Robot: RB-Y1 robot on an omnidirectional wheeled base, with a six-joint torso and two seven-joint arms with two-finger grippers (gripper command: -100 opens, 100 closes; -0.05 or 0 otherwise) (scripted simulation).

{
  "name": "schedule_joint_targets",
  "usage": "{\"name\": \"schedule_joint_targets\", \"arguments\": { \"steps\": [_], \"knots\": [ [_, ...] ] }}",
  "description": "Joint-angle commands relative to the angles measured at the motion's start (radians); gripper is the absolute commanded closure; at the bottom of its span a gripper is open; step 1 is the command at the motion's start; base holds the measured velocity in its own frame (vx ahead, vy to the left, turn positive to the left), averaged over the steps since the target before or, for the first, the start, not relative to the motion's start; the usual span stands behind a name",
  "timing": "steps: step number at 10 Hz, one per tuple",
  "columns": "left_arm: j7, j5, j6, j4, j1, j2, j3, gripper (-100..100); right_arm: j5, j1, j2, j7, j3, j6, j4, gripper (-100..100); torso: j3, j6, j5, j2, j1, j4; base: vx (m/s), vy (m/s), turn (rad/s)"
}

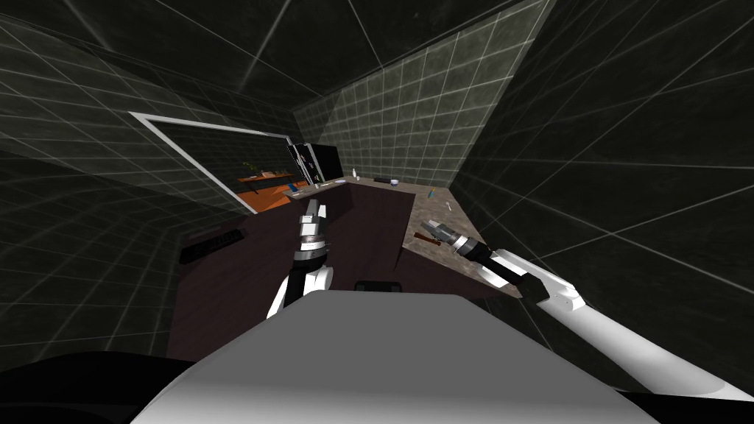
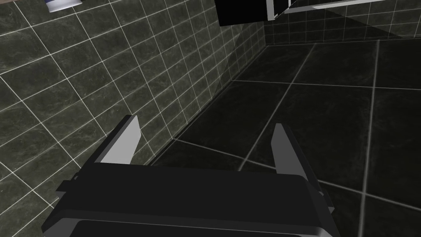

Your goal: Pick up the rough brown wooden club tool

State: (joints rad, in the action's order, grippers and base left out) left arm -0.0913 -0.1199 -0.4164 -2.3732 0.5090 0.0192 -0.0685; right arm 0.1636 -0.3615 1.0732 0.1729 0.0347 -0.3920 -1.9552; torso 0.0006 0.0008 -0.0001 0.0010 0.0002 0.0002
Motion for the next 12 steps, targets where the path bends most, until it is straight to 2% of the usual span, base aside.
{"name": "schedule_joint_targets", "arguments": {
  "steps": [1,5,6,9,10,12],
  "knots": [
    [0.0,0.0,0.0,0.0,0.0,0.0,0.0,0,0.0,0.0,0.0,0.0,0.0,0.0,0.0,-100,0.0,0.0,0.0,0.0,0.0,0.0,0.005,0.002,0.017],
    [0.0,0.0,0.0,0.0,0.0,0.0,0.0,0,0.0,0.0,0.0,0.0,0.0,0.0,0.0,-100,0.0,0.0,0.0,0.0,0.0,0.0,0.0,0.0,0.001],
    [0.0,0.0,0.0,0.0,0.0,0.0,0.0,0,0.009,-0.014,0.038,-0.014,0.011,0.006,0.015,-100,0.0,0.0,0.0,0.0,0.0,0.0,0.019,0.005,0.078],
    [0.0,0.0,0.0,0.0,0.0,0.0,0.0,0,0.024,-0.033,0.096,-0.038,0.027,0.016,0.041,-100,-0.001,0.0,0.0,-0.001,0.0,0.0,0.016,-0.005,0.093],
    [0.0,0.0,0.0,0.0,0.0,0.0,0.0,0,0.024,-0.033,0.096,-0.038,0.027,0.016,0.041,-100,-0.001,0.0,0.0,-0.001,-0.001,0.0,0.004,-0.008,0.043],
    [0.0,0.0,0.0,0.0,0.0,0.0,0.0,0,0.037,-0.048,0.143,-0.059,0.041,0.025,0.066,-100,0.001,-0.001,0.0,0.003,-0.002,0.0,-0.117,-0.058,0.264]
  ]
}}
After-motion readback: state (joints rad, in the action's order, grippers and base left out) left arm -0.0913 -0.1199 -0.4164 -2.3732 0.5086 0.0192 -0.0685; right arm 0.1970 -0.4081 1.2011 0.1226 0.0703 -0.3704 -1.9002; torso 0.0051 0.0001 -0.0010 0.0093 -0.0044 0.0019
